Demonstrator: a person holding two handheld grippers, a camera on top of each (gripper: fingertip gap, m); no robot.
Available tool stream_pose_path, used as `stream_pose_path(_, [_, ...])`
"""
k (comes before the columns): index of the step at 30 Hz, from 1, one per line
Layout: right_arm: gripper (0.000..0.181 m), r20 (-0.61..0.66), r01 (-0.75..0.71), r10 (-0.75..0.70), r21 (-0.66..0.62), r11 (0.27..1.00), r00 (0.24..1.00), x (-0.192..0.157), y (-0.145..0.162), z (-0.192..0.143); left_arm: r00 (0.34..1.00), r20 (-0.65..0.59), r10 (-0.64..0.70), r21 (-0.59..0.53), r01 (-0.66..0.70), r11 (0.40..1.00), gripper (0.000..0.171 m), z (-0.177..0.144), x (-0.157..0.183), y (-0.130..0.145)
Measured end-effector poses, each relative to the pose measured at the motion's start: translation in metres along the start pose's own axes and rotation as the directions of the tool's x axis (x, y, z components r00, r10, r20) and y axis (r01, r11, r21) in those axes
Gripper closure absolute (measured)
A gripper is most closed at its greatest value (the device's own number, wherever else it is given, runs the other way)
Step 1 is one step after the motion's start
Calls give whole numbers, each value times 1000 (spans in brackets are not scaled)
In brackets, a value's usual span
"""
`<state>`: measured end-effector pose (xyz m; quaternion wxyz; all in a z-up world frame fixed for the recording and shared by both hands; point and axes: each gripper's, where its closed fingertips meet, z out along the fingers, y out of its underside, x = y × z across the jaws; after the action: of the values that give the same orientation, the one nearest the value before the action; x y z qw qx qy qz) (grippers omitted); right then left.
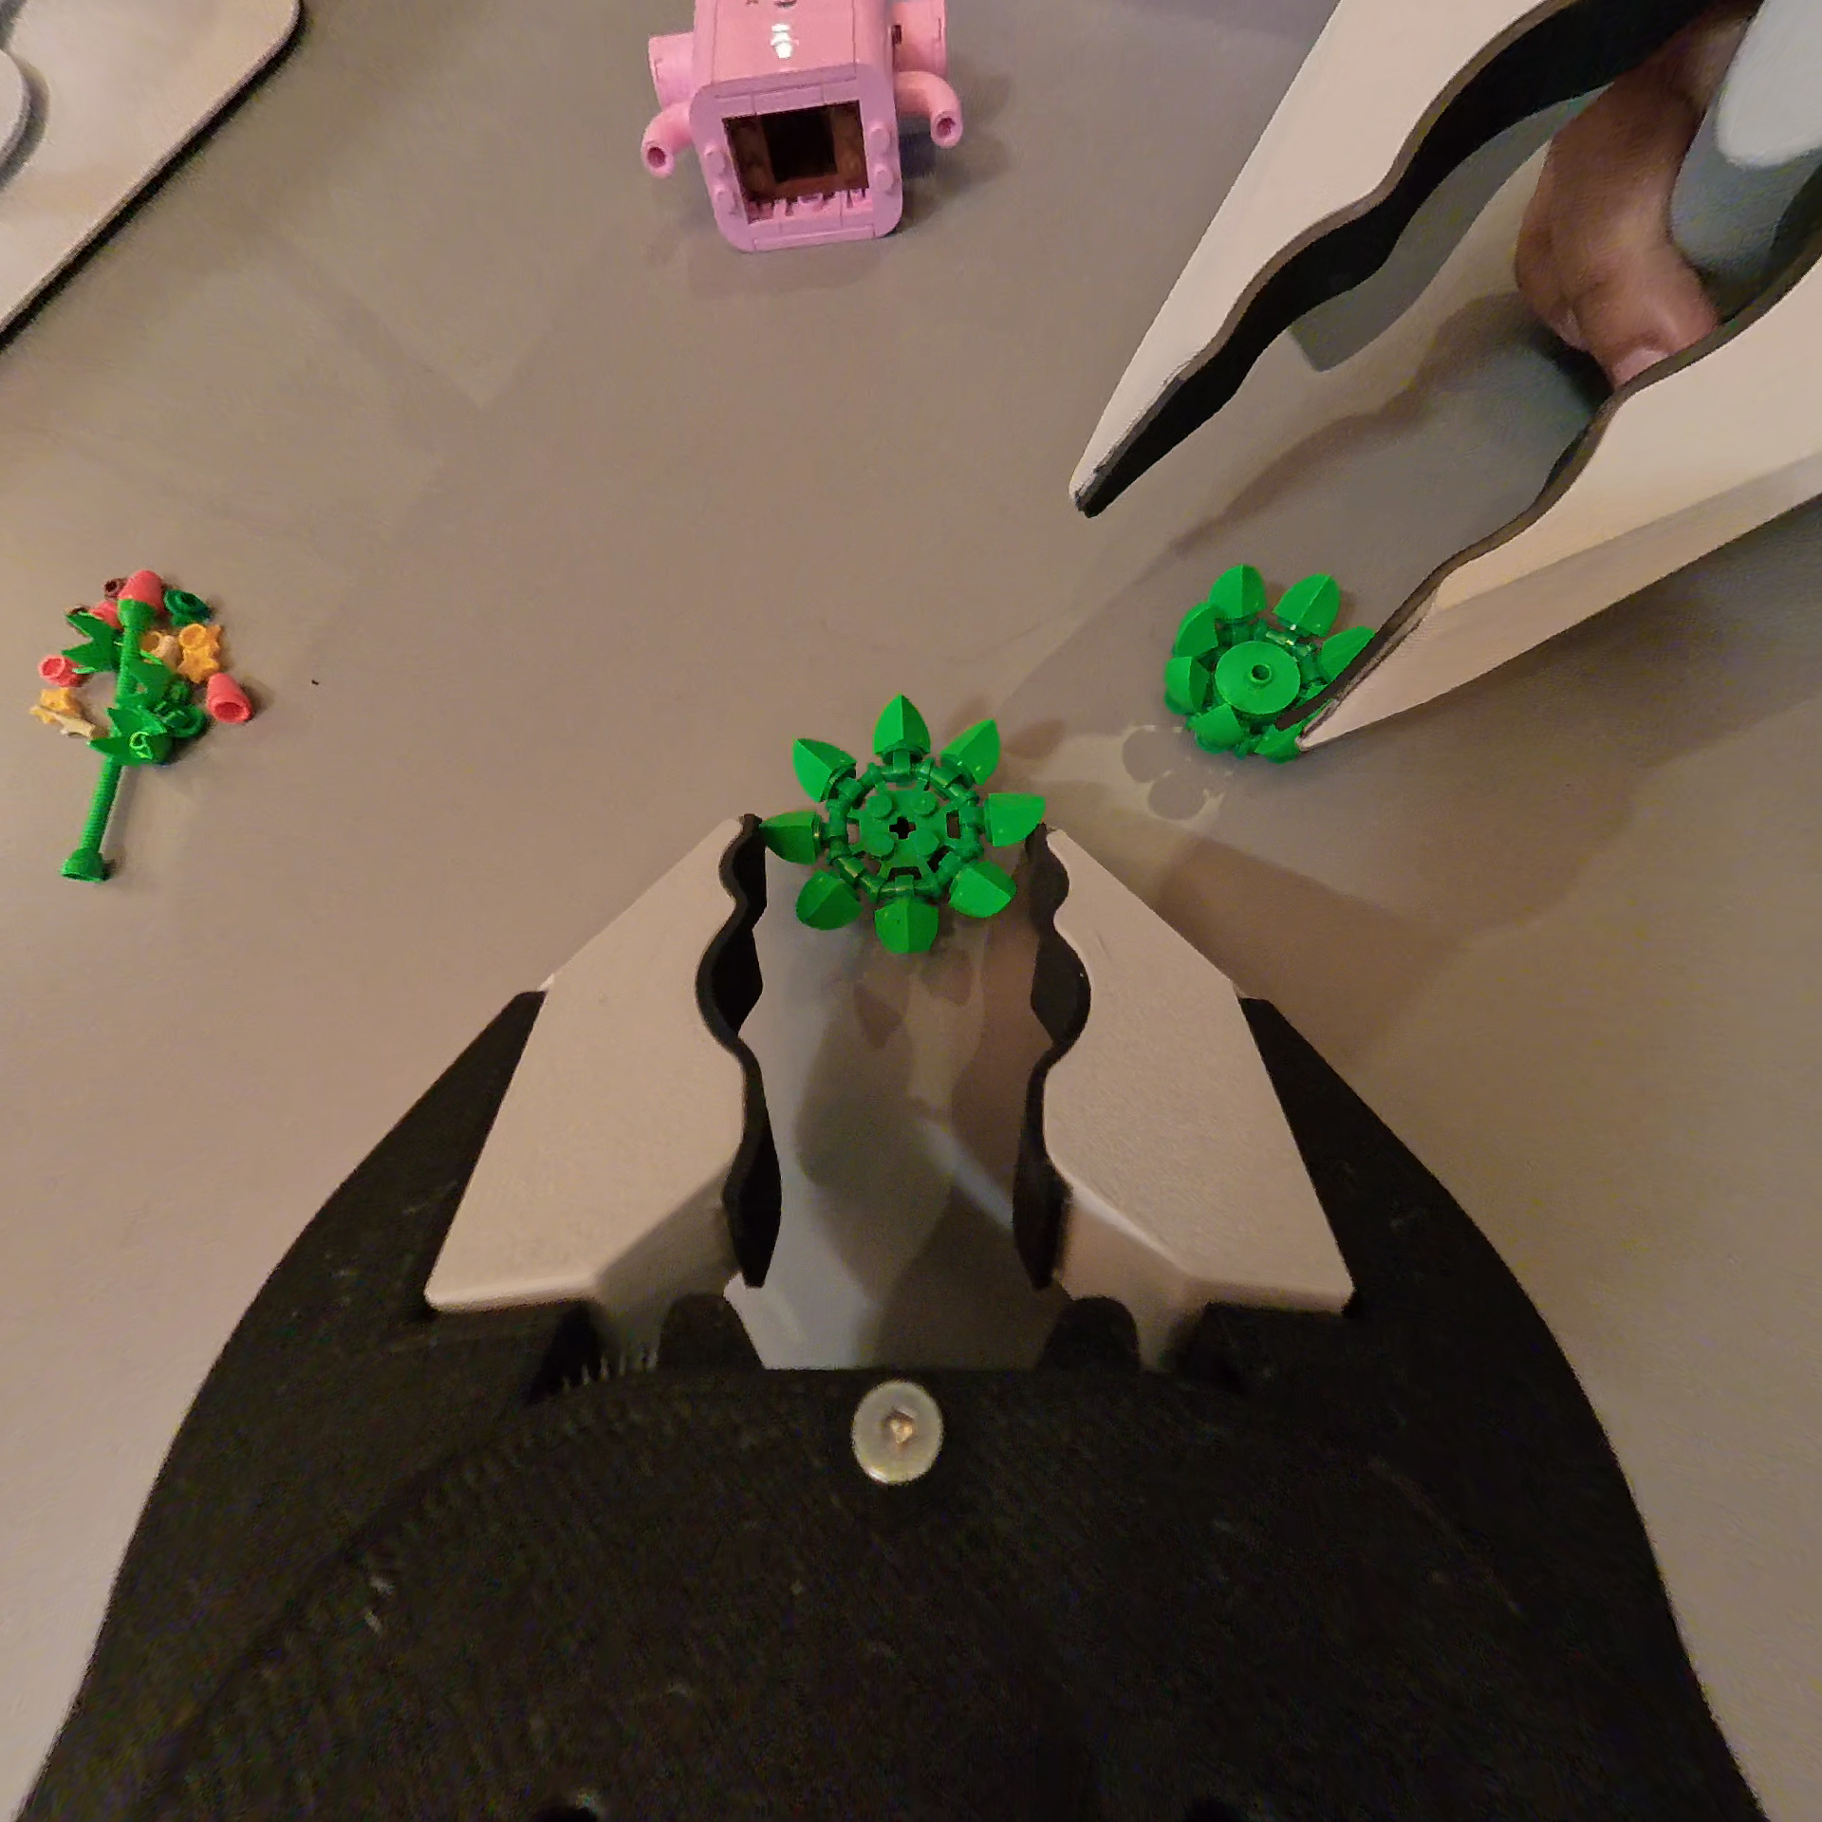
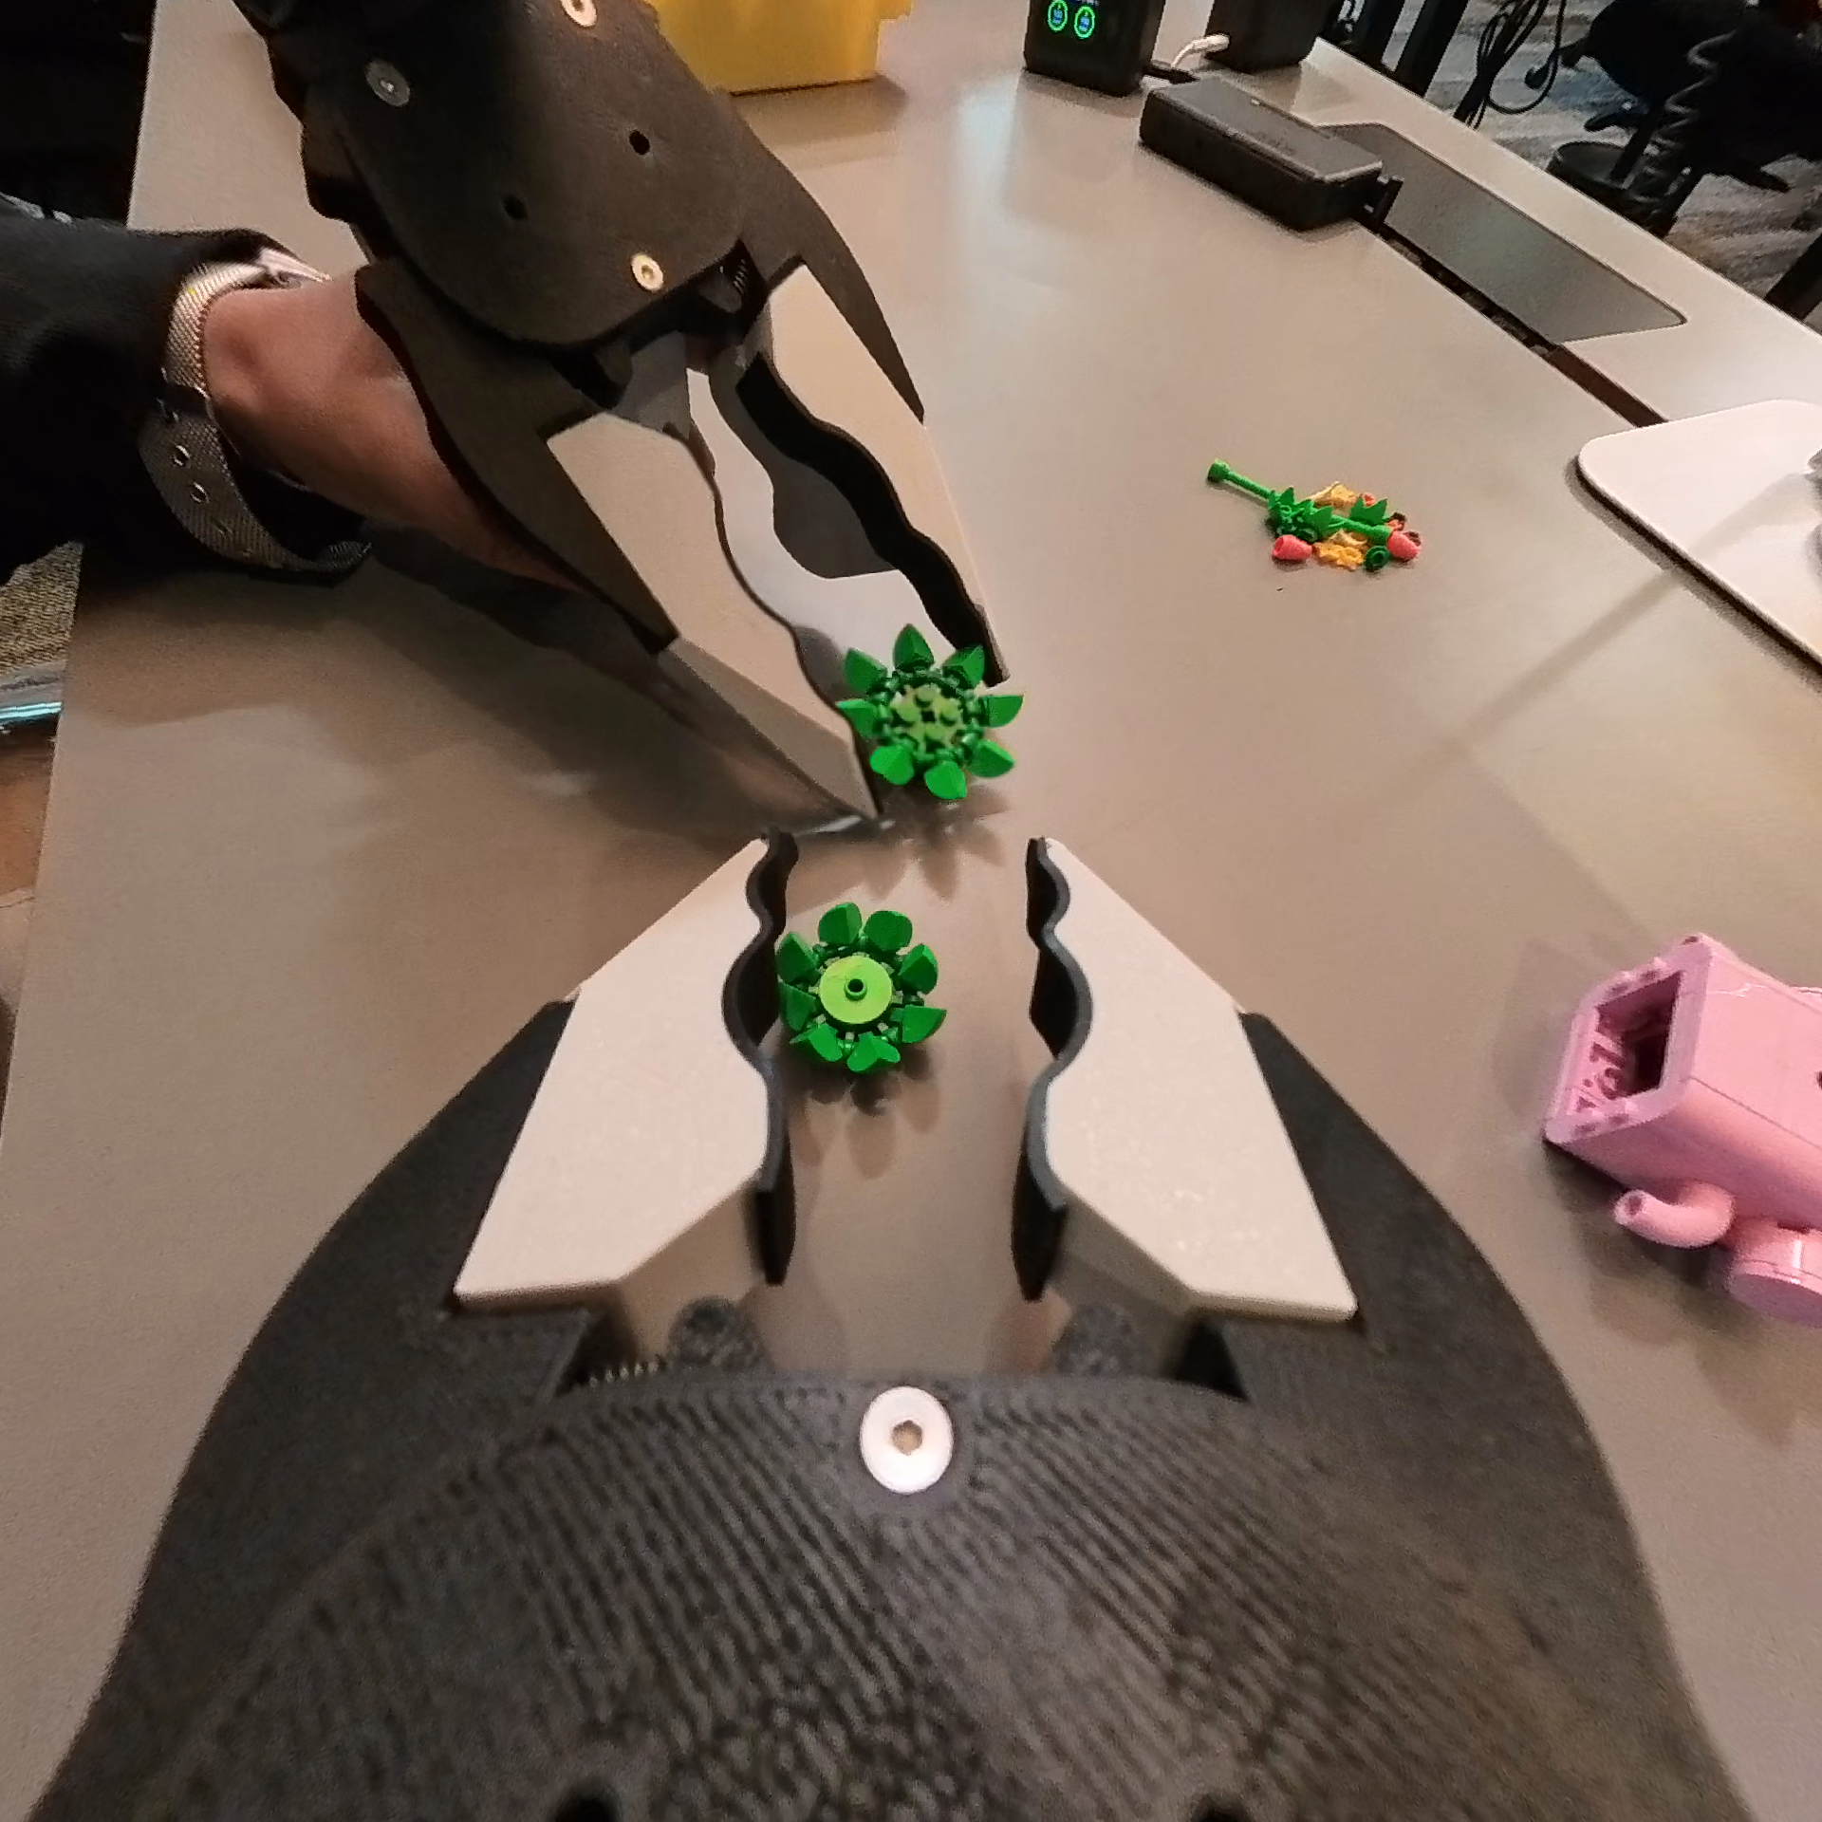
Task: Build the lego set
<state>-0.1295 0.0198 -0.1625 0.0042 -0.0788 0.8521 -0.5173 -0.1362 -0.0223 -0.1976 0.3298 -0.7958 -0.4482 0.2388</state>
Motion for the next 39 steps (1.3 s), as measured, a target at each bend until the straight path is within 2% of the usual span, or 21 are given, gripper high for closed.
stream_pose_path(11, [132,-28,14,-14,8,1000,1000,2,-1,-1,999,-19,-38,98,39,994,121,-11,-1,-10])
stream_pose_path(14, [129,-154,61,-55,33,998,987,19,-6,-8,994,-74,-86,145,96,985,121,-18,3,-15])
stream_pose_path(17, [132,-272,143,-119,70,987,955,30,-13,-18,968,-191,-160,219,201,955,121,-31,13,-23])
stream_pose_path(20, [135,-299,259,-208,142,955,931,19,-24,-23,924,-312,-220,291,314,904,121,-44,18,-32])
stream_pose_path(24, [143,-304,366,-305,167,916,903,-1,-34,-21,893,-366,-261,343,390,854,121,-53,11,-37])
stream_pose_path(27, [145,-302,408,-355,134,903,885,-6,-32,-17,903,-364,-229,367,365,856,122,-56,14,-40])
stream_pose_path(30, [154,-318,448,-395,112,887,862,-8,-32,-16,925,-341,-167,357,291,888,122,-53,23,-39])
stream_pose_path(39, [162,-245,372,-320,204,906,915,-14,-37,-21,984,-177,5,333,55,941,122,-42,39,-37])
